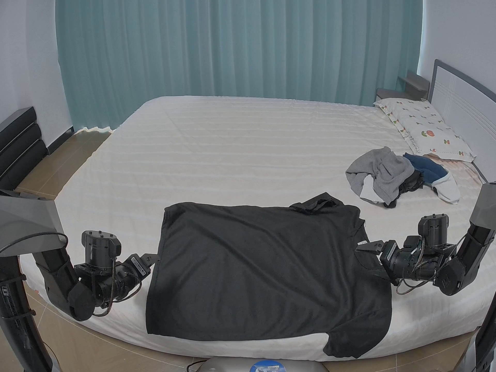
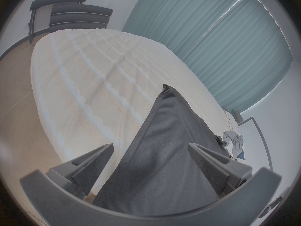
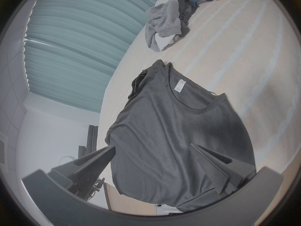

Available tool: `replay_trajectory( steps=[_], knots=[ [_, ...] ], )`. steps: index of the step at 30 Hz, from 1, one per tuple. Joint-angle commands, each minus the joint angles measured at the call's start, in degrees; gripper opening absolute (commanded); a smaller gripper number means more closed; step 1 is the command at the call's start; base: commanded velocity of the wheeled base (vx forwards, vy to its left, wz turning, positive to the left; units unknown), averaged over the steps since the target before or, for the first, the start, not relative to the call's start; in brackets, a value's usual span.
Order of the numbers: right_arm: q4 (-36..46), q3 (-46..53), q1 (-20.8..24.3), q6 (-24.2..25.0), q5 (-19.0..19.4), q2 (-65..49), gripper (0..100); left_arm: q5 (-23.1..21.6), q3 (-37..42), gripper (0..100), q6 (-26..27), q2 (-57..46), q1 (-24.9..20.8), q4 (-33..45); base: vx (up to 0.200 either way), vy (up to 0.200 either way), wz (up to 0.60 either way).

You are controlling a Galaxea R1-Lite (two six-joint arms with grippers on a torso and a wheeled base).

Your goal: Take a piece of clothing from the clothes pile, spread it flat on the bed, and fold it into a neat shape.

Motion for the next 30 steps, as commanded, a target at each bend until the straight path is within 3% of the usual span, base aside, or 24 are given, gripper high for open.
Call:
replay_trajectory(
  steps=[1, 8, 9, 11, 12, 13, 20, 25, 30],
  knots=[
    [0.0, -0.4, 0.6, -0.1, -0.1, 0.0, 100, -0.1, -0.4, 100, -0.8, 0.1, 0.2, 0.0, 0.000, 0.200, 0.00],
    [0.1, -3.3, 2.5, -0.2, -3.1, 1.9, 100, -0.5, -0.2, 100, -0.9, 0.2, 0.2, 0.0, 0.000, 0.086, 0.00],
    [0.7, -5.9, 3.1, -0.2, -5.3, 3.3, 100, -0.6, -0.2, 100, -0.9, 0.4, 0.0, 0.0, 0.000, 0.000, 0.00],
    [0.9, -6.6, 3.3, -0.2, -5.7, 3.7, 100, -0.6, -0.2, 100, -0.9, 0.5, -0.1, 0.0, 0.000, 0.000, 0.00],
    [0.8, -10.1, 3.7, -0.3, -9.0, 6.3, 100, -0.6, -0.2, 100, -1.2, 0.8, -0.3, 0.0, 0.000, 0.000, 0.00],
    [0.9, -11.2, 3.7, -0.3, -9.8, 7.0, 100, -0.6, -0.2, 100, -1.6, 0.9, -0.4, 0.0, 0.000, 0.000, 0.00],
    [2.4, -20.1, 3.4, -0.5, -13.0, 13.0, 100, -0.7, -1.0, 100, -7.5, 1.0, -0.6, -0.7, 0.029, 0.000, 0.00],
    [10.4, -31.3, 3.8, -0.4, -14.9, 16.7, 100, -0.7, -0.6, 100, -7.4, 1.8, -2.8, -0.7, 0.200, 0.000, 0.00],
    [16.2, -39.1, 4.7, -0.4, -16.2, 18.9, 100, -0.7, -0.6, 100, -7.5, 2.4, -3.1, -0.7, 0.000, 0.000, 0.00]
  ],
)
